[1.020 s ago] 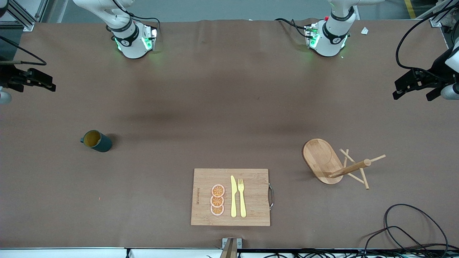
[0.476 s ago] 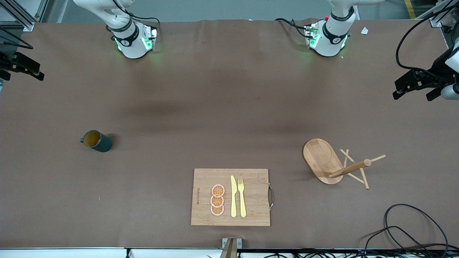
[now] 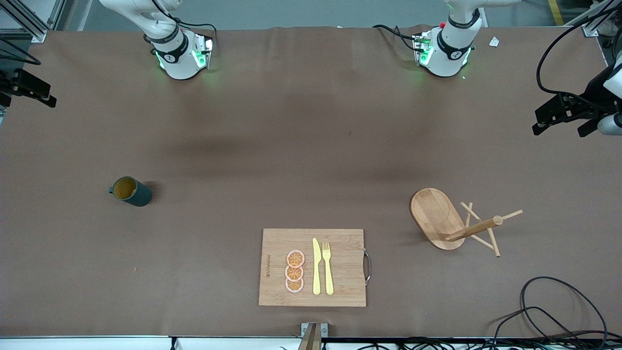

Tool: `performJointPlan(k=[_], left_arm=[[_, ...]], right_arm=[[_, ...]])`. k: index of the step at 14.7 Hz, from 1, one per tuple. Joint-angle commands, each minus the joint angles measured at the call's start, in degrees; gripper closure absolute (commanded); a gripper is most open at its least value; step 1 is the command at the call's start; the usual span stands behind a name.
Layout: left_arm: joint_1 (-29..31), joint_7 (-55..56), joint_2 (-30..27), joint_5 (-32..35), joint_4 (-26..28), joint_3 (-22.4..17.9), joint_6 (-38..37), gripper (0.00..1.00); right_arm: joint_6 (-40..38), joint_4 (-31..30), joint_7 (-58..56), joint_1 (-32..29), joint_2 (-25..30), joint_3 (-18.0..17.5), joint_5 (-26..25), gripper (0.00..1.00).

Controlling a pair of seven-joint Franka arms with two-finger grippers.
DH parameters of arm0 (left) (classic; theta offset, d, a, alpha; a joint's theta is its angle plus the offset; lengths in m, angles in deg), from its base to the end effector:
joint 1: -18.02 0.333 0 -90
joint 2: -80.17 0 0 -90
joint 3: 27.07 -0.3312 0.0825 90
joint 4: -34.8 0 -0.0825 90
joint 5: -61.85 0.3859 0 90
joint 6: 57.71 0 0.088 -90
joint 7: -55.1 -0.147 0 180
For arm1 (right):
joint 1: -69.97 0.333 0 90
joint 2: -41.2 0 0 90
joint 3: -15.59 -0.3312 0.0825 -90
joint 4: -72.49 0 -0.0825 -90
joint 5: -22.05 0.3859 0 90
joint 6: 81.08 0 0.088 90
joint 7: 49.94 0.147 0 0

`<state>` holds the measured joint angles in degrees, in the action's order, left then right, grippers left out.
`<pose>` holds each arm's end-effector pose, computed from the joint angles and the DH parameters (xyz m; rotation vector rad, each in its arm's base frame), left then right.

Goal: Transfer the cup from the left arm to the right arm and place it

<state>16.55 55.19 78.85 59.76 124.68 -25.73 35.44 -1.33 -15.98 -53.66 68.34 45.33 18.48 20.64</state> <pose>0.5571 -0.0327 0.6188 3.1004 -0.0728 0.1228 0.5083 -0.0452 0.6359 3.1239 -0.0267 -0.1274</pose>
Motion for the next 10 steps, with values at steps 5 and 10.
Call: performJointPlan(k=[5, 10], left_arm=[[-0.02, -0.26, 0.26, 0.16, -0.50, -0.19, 0.36, 0.00], [-0.02, -0.26, 0.26, 0.16, -0.50, -0.19, 0.36, 0.00]], right_arm=[[0.85, -1.89, 0.64, -0.75, 1.58, -0.96, 0.28, 0.00], [1.20, -1.71, 0.81, 0.13, 1.67, -0.78, 0.45, 0.00]])
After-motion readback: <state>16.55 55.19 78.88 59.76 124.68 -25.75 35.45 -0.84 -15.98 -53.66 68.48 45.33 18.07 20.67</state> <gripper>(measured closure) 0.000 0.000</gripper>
